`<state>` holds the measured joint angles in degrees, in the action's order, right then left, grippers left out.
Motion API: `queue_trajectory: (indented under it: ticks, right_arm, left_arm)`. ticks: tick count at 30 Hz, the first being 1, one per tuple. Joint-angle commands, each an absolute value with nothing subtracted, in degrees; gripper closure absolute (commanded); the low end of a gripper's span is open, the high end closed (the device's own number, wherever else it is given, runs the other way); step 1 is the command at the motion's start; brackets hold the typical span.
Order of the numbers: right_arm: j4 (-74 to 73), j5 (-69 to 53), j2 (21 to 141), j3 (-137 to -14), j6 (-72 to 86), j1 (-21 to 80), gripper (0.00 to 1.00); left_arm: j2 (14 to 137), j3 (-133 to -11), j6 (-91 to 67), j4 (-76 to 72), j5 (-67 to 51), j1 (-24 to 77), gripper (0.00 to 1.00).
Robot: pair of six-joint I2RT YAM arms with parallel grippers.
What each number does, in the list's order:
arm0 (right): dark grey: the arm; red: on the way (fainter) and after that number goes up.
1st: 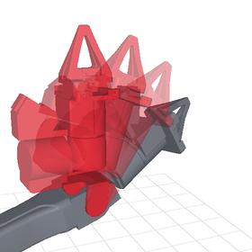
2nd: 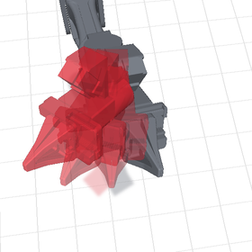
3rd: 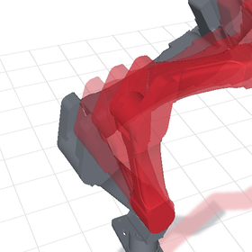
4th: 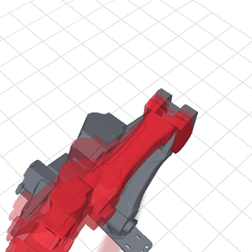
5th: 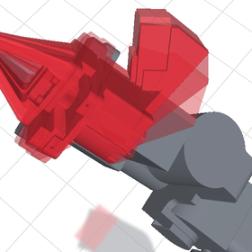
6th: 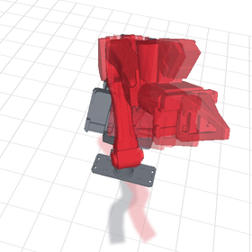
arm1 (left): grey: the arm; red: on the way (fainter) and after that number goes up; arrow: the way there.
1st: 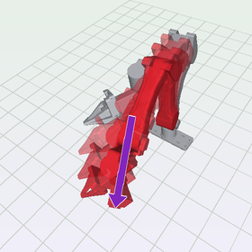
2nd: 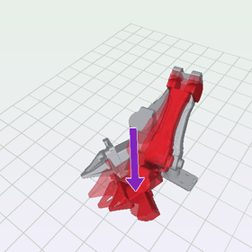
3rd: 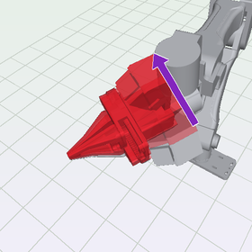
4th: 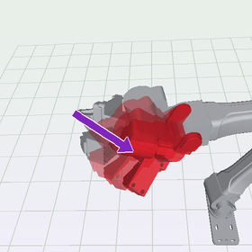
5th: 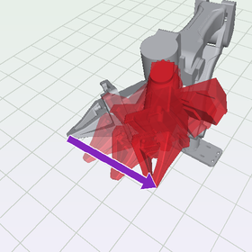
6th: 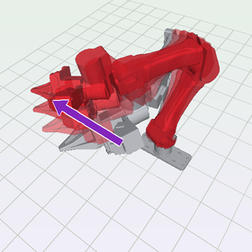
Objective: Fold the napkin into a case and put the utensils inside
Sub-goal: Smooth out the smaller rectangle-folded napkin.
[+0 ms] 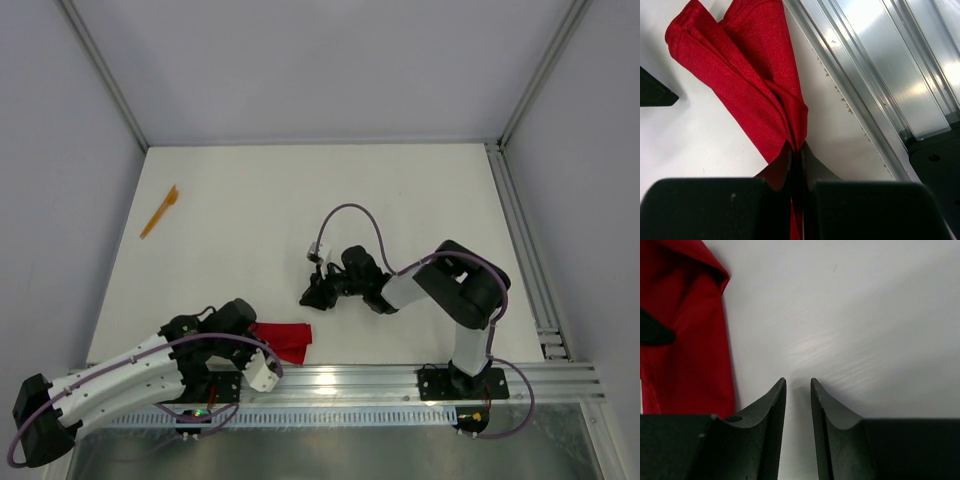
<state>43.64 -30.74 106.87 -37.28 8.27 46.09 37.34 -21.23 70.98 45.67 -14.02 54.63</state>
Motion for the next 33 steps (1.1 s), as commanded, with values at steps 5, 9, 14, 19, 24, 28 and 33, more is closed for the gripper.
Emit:
queue_trajectory:
  ticks: [5, 9, 14, 19, 24, 28, 33]
  right_arm:
    - [47.36, -39.02, 102.49, -30.51, 1.49, 48.69, 0.69]
    - [50.63, -40.25, 100.55, -27.95, 1.06, 50.88, 0.66]
    - [53.6, -38.41, 101.95, -28.04, 2.0, 53.26, 0.66]
    - [60.2, -35.69, 103.27, -27.6, 5.53, 53.35, 0.66]
    - [66.95, -33.22, 102.4, -24.44, 4.93, 53.61, 0.66]
    - [70.13, -31.38, 101.95, -21.8, 0.36, 55.37, 0.65]
    - [76.28, -26.02, 105.46, -23.29, 0.44, 55.46, 0.6]
  left_arm:
    - [36.04, -21.36, 70.41, 45.0, -14.24, 54.67, 1.0]
    - [35.68, -21.36, 68.91, 44.56, -13.98, 54.67, 1.0]
    - [36.04, -21.53, 68.29, 43.95, -13.89, 54.67, 1.0]
    - [35.25, -21.09, 69.25, 44.3, -14.15, 54.67, 1.0]
    - [35.33, -21.01, 69.35, 44.03, -13.8, 54.67, 1.0]
    - [35.42, -20.65, 69.43, 42.98, -13.62, 54.67, 1.0]
    - [35.07, -20.65, 70.4, 43.42, -14.15, 54.67, 1.0]
